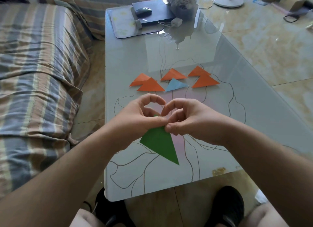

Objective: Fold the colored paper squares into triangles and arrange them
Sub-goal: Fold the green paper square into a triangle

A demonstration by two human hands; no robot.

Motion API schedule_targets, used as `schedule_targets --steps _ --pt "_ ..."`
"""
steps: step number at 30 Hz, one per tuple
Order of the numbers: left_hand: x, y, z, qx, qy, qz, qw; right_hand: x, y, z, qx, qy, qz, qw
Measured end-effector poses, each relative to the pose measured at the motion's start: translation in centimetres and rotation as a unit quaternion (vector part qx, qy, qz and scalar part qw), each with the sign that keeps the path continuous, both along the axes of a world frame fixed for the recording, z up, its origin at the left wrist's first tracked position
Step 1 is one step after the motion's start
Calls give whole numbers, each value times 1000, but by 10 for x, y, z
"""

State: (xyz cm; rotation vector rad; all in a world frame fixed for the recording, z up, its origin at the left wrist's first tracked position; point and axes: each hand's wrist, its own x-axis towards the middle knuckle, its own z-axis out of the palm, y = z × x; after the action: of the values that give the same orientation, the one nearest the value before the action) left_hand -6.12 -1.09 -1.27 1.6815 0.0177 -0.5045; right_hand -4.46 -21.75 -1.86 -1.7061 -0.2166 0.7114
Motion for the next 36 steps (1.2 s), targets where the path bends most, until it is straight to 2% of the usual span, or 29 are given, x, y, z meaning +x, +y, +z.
schedule_targets --steps 3,8,15,17,20,23,25,27,30,32,36 --pt "3 1 -1 -27 19 33 999 2 -1 1 17 6 -43 999" --pt "8 4 2 -61 43 70 995 9 -5 6 114 55 -148 981" --pt "8 4 -2 -62 34 103 992 10 -4 12 161 113 -192 961" --pt "8 5 -2 -56 7 107 993 9 -2 11 145 88 -191 967" --pt "6 7 -2 -5 -90 131 987 8 -3 8 110 10 -188 976" --pt "4 9 -5 93 -239 133 957 7 -4 7 60 -130 -178 974" --pt "1 7 -5 116 -302 125 938 6 -3 8 60 -166 -165 970" --pt "-1 4 -5 131 -329 130 926 6 -1 9 85 -148 -167 971" --pt "-4 1 -6 155 -369 127 908 7 -2 12 160 -53 -184 968" --pt "-4 2 -6 148 -368 135 908 9 -4 14 187 -9 -187 964" --pt "-5 2 -6 140 -335 153 919 8 -3 10 134 -75 -182 971"
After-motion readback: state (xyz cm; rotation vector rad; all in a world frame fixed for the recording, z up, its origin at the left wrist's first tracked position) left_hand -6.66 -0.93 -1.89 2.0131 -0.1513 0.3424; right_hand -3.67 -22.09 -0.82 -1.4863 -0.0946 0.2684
